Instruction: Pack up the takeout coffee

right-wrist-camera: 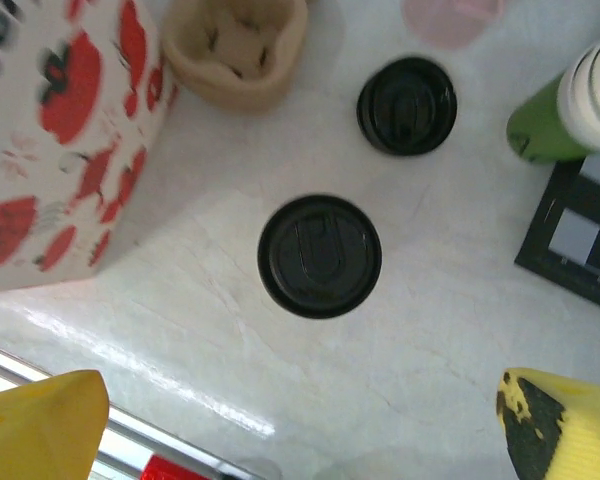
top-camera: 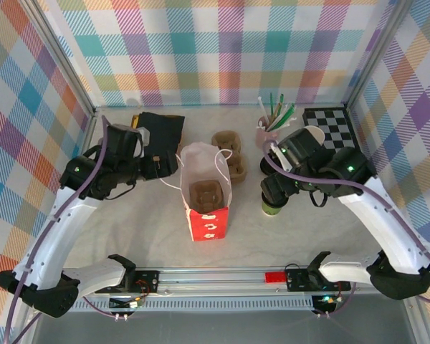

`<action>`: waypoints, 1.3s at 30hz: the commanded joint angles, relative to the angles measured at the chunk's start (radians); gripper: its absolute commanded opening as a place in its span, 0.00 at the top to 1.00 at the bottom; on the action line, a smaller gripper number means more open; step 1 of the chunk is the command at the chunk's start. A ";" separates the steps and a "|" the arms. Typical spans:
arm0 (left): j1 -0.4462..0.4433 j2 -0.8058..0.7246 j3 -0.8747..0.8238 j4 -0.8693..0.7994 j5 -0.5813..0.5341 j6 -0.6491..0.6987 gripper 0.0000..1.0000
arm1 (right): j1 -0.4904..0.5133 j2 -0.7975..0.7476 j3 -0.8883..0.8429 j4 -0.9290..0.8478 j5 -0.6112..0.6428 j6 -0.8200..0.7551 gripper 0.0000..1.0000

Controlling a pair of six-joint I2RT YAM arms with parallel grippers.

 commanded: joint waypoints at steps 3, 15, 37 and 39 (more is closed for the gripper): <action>-0.024 -0.006 -0.053 0.080 0.056 0.028 0.00 | -0.067 -0.022 -0.099 0.088 -0.089 -0.016 0.01; -0.043 0.016 -0.157 0.184 0.127 -0.027 0.01 | -0.180 0.018 -0.190 0.139 -0.138 -0.032 0.01; -0.043 -0.053 -0.262 0.270 0.178 -0.059 0.05 | -0.191 0.063 -0.439 0.365 -0.133 -0.305 0.01; -0.043 -0.054 -0.268 0.274 0.179 -0.060 0.05 | -0.191 0.078 -0.439 0.361 -0.145 -0.324 0.01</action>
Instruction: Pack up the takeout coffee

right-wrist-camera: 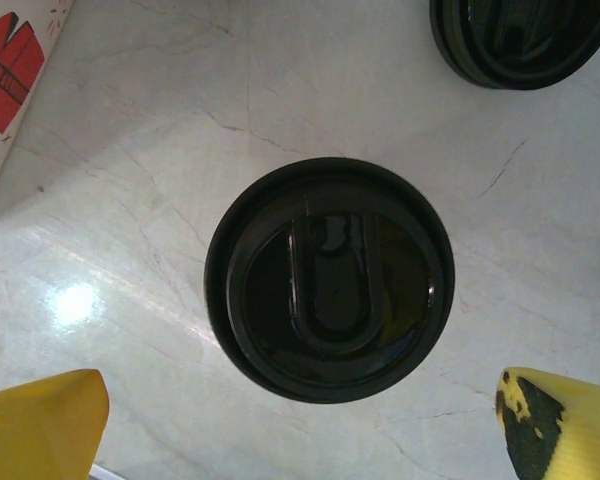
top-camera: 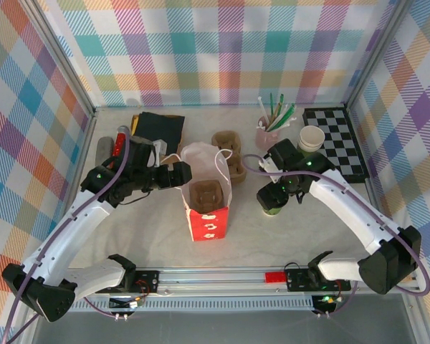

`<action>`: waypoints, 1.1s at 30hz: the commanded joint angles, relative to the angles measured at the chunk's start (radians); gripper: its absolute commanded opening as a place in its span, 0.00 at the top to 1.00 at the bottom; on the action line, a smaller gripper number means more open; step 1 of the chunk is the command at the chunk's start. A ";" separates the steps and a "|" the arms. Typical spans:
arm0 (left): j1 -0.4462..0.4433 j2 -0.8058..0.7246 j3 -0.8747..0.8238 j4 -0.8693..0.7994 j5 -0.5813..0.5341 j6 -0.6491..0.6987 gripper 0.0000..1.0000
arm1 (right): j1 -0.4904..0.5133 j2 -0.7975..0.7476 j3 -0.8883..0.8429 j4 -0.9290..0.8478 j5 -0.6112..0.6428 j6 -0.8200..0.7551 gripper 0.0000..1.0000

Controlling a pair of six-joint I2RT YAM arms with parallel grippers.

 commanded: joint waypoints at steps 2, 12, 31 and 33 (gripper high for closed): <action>-0.007 -0.021 -0.021 0.020 0.014 -0.006 0.05 | -0.007 0.031 -0.002 0.016 -0.003 -0.069 0.01; -0.007 -0.037 -0.037 0.015 -0.001 0.000 0.04 | -0.010 0.134 0.013 0.018 -0.009 -0.099 0.01; -0.006 -0.034 -0.035 0.020 -0.005 0.001 0.03 | -0.019 0.164 0.001 0.034 0.005 -0.106 0.01; -0.006 -0.036 -0.035 0.020 -0.007 0.002 0.03 | -0.025 0.170 0.006 0.027 -0.014 -0.101 0.01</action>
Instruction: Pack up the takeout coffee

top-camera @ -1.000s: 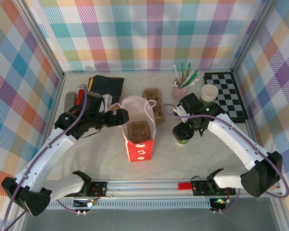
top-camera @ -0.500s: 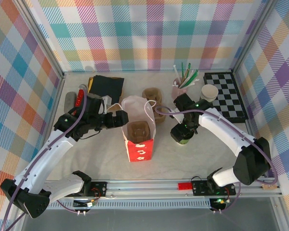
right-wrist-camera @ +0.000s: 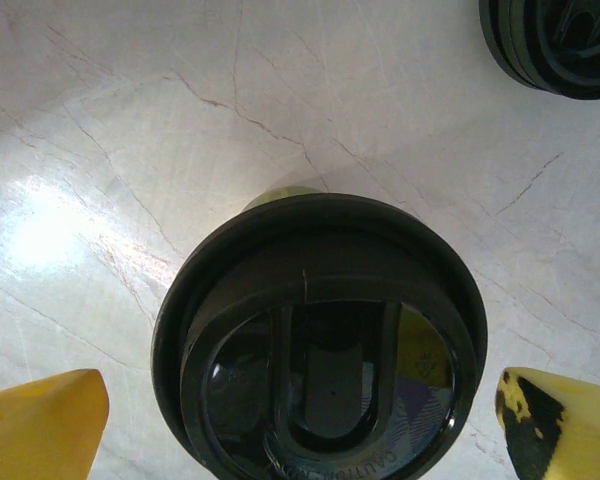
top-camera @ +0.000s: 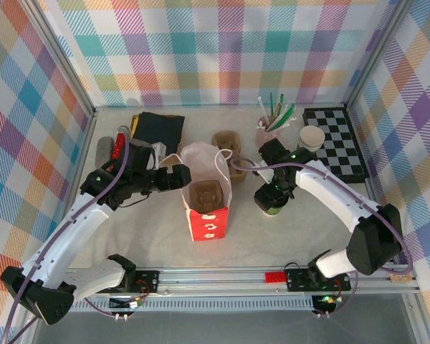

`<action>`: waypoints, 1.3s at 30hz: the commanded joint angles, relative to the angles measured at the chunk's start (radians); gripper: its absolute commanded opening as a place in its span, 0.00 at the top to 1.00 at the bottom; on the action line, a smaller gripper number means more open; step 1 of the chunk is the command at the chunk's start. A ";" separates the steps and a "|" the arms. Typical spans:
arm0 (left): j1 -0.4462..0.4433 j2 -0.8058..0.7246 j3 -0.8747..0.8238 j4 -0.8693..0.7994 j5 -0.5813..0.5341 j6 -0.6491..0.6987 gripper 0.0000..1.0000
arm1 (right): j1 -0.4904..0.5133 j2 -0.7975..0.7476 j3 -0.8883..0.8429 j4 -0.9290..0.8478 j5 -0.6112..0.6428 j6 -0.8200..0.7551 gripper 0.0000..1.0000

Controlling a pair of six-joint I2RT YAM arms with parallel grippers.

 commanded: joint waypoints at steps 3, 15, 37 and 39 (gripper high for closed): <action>-0.005 -0.014 -0.002 0.012 -0.003 0.002 0.03 | -0.009 0.023 0.002 0.002 -0.026 -0.007 0.01; -0.004 -0.019 0.000 0.010 -0.009 0.001 0.04 | -0.018 0.043 -0.014 0.018 -0.030 -0.009 0.01; -0.004 -0.024 0.006 0.010 -0.025 -0.001 0.04 | -0.018 0.059 -0.038 0.028 -0.082 0.028 0.01; -0.002 -0.023 0.006 0.010 -0.025 -0.002 0.04 | -0.018 0.052 -0.028 0.020 -0.085 0.030 0.01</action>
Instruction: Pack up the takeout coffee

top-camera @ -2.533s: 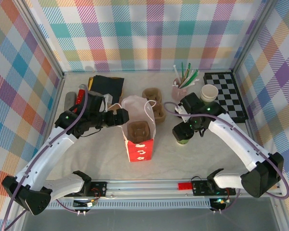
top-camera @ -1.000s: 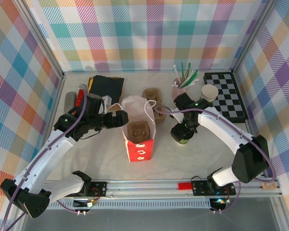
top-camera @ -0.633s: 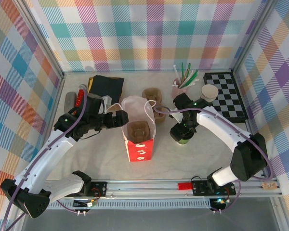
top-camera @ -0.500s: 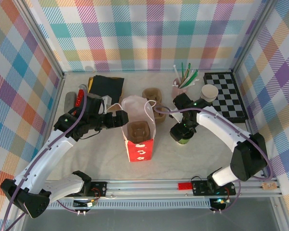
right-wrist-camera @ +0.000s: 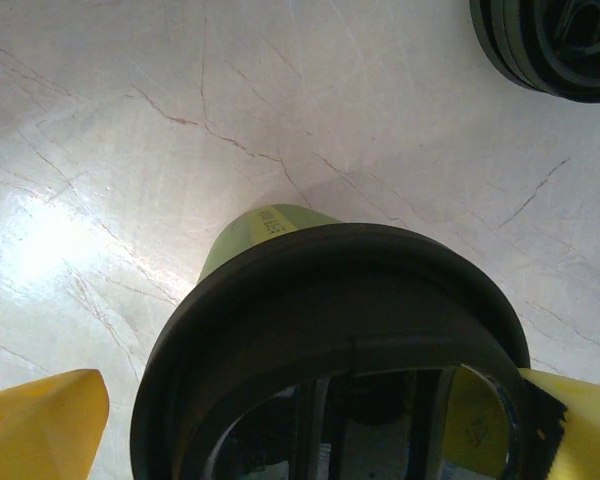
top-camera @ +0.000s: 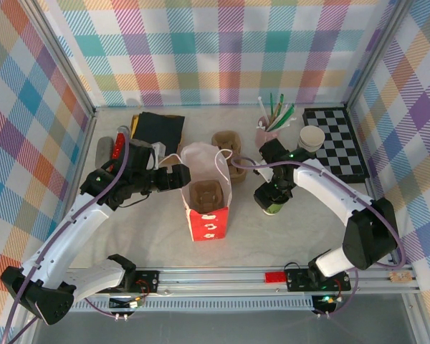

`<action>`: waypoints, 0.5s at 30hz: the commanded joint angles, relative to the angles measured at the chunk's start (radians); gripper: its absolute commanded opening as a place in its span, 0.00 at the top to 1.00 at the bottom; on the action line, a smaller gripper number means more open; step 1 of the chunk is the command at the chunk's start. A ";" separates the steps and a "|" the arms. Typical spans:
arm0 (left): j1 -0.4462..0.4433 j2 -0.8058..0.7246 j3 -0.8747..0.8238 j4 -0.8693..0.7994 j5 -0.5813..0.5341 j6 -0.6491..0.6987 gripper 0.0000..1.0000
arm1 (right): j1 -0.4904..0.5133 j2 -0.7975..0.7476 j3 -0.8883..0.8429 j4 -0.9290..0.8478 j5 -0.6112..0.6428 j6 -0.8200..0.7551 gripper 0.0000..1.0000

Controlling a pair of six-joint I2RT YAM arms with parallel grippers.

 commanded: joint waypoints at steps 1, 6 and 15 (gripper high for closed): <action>-0.003 -0.018 0.007 0.012 -0.011 -0.002 0.04 | 0.004 0.005 0.009 -0.052 -0.082 0.025 0.01; -0.002 -0.012 0.014 0.014 -0.011 -0.001 0.04 | 0.013 -0.019 0.026 -0.067 -0.122 0.045 0.01; -0.001 -0.010 0.014 0.009 -0.011 0.005 0.04 | 0.021 -0.028 0.070 -0.093 -0.074 0.112 0.01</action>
